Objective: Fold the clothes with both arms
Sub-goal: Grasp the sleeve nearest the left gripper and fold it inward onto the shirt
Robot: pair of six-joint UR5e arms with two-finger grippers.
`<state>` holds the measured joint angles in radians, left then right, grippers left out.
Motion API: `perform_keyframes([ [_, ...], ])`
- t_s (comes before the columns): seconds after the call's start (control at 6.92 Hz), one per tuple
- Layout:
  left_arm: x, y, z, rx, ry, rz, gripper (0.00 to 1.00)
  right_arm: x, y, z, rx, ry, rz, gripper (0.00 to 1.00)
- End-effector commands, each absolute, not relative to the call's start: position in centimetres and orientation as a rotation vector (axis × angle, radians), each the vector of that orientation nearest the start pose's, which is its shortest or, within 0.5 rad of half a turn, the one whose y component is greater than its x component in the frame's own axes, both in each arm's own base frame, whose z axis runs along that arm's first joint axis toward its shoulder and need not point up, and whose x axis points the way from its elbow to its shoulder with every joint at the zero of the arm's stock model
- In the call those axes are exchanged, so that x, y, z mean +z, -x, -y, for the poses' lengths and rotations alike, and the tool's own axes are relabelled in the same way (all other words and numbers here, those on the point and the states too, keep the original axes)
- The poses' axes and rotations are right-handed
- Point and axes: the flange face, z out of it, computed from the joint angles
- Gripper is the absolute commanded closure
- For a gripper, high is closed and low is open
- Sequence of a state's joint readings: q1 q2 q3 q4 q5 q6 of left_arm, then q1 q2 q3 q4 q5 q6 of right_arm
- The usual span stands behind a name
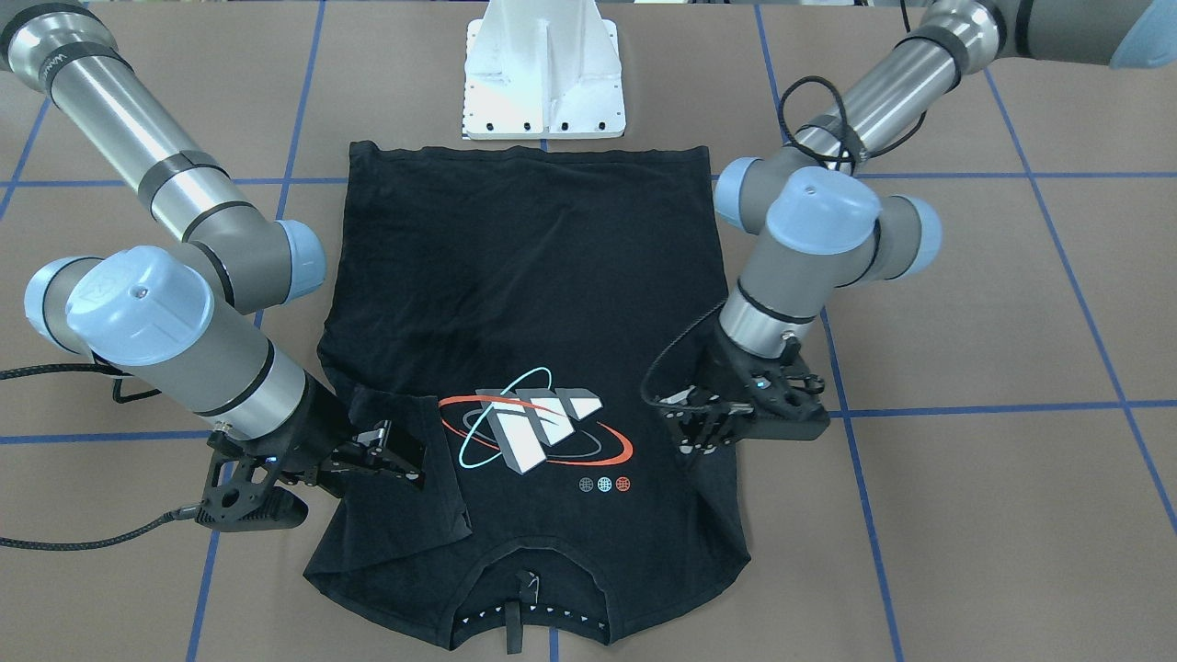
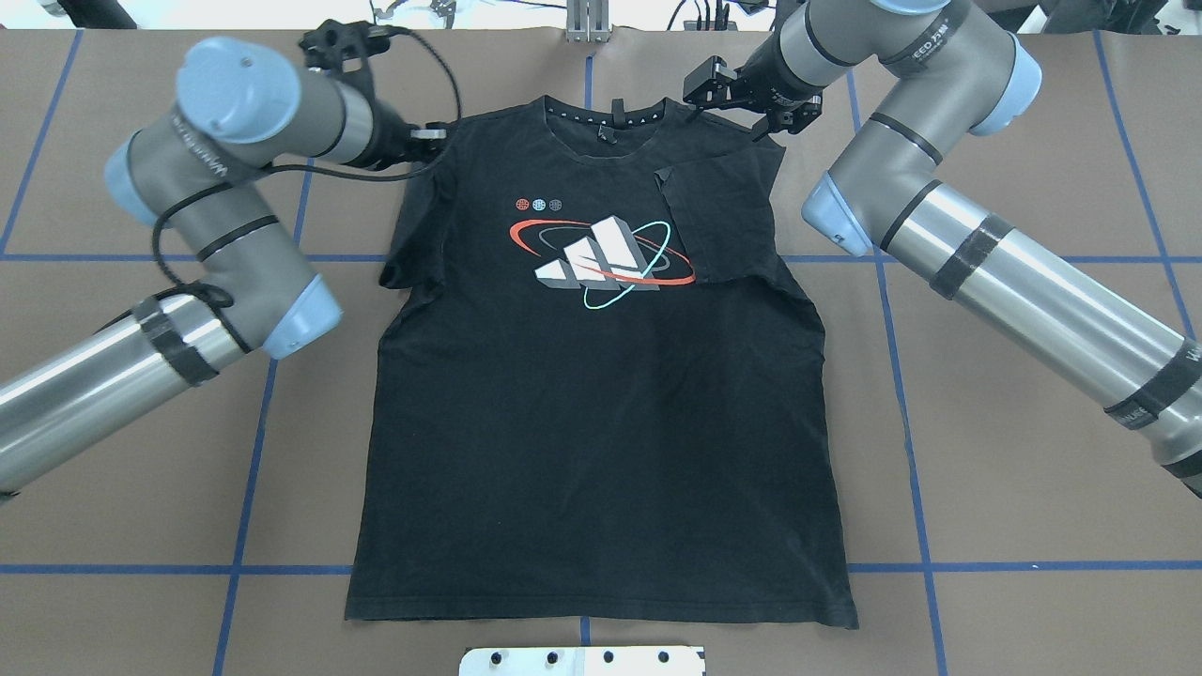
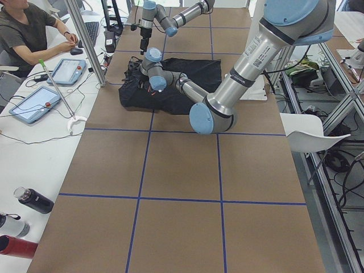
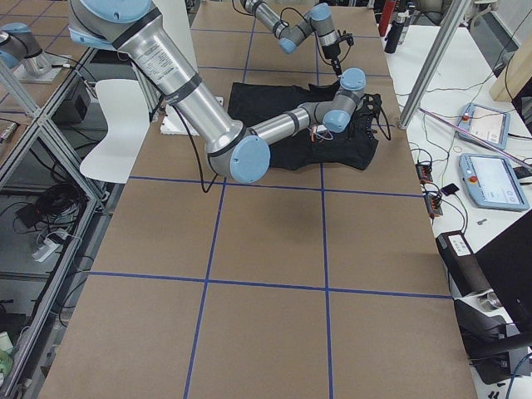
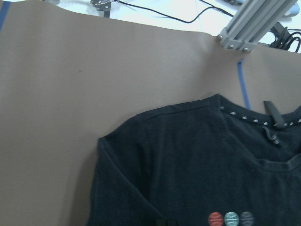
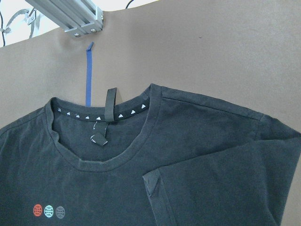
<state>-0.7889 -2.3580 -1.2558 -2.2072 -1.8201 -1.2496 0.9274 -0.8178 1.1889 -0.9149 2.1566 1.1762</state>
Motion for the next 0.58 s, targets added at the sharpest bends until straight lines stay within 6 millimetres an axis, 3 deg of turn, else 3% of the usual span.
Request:
perform_keyframes([
  [0.0, 23.0, -52.7, 63.7, -0.318, -0.414, -1.055, 1.00, 29.9, 39.5, 66.7, 0.181, -0.191, 1.106, 0.00],
  [0.43, 22.7, -55.1, 63.0, -0.313, -0.411, -1.105, 1.00, 31.3, 38.9, 66.7, 0.182, -0.189, 1.092, 0.00],
])
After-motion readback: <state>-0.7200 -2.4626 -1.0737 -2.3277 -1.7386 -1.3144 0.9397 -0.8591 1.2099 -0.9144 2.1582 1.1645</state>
